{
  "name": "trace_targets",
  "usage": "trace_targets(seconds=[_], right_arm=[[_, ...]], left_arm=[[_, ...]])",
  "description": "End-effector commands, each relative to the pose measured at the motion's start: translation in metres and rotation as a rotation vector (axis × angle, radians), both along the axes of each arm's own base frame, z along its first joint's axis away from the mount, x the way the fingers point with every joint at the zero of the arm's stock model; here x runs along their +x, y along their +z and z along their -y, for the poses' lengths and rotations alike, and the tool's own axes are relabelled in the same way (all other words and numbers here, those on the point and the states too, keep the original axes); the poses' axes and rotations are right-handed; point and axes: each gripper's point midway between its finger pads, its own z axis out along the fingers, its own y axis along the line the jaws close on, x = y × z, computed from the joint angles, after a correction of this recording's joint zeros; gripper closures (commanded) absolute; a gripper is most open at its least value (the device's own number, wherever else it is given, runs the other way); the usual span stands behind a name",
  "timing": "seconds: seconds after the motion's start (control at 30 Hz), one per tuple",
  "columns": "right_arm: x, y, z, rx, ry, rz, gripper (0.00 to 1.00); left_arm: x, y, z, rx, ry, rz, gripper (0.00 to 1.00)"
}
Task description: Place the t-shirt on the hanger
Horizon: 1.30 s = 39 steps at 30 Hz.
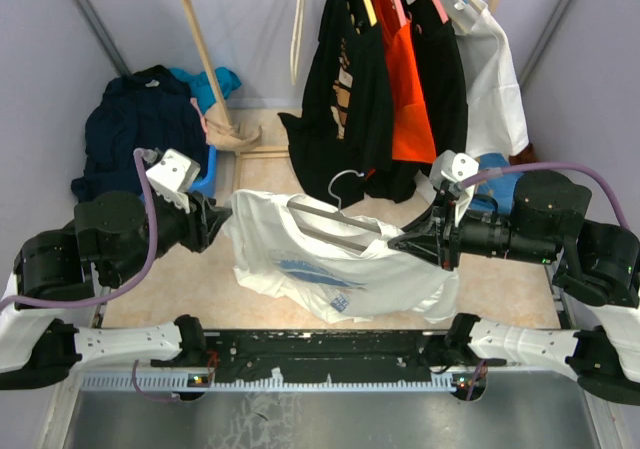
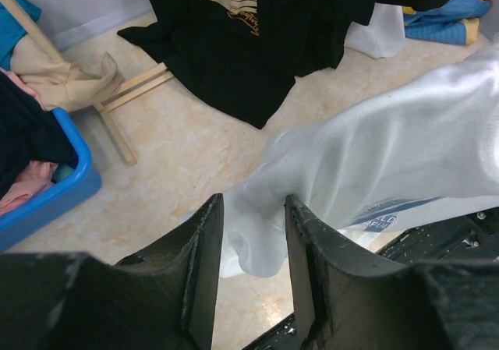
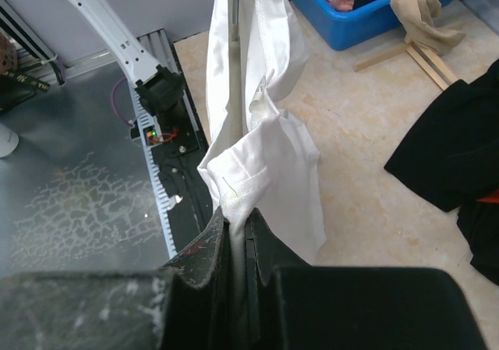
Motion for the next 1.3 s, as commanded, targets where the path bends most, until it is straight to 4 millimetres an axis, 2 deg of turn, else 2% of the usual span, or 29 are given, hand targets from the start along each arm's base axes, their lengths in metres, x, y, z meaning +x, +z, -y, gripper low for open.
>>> trace_targets(seconds=[0.0,0.13,0.37,0.67,1.17,1.27], right_arm=[[-0.003,0.030,-0.003,0.109,0.019,0.053,1.00],[-0.003,0.029,-0.003,0.106,0.018,0.054,1.00],[-0.001,0.028,-0.003,0.102,0.012,0.055,1.00],[0.001,0.029,-0.003,0.102,0.005,0.060,1.00],[0.001,0.034,-0.003,0.109,0.000,0.063,1.00],[0.001,0.035,-0.003,0.113,0.003,0.063,1.00]], left_arm=[[-0.001,0.011,0.014,-0.024,-0.060,0.030,0.58],[-0.004,0.012,0.021,-0.030,-0.099,0.029,0.65],[-0.003,0.012,0.017,-0.035,-0.073,0.021,1.00],[-0.001,0.025,-0.014,-0.080,0.029,0.035,1.00],[-0.007,0.028,-0.050,-0.109,0.113,0.028,1.00],[-0.008,0.029,-0.051,-0.120,0.108,0.027,1.00]])
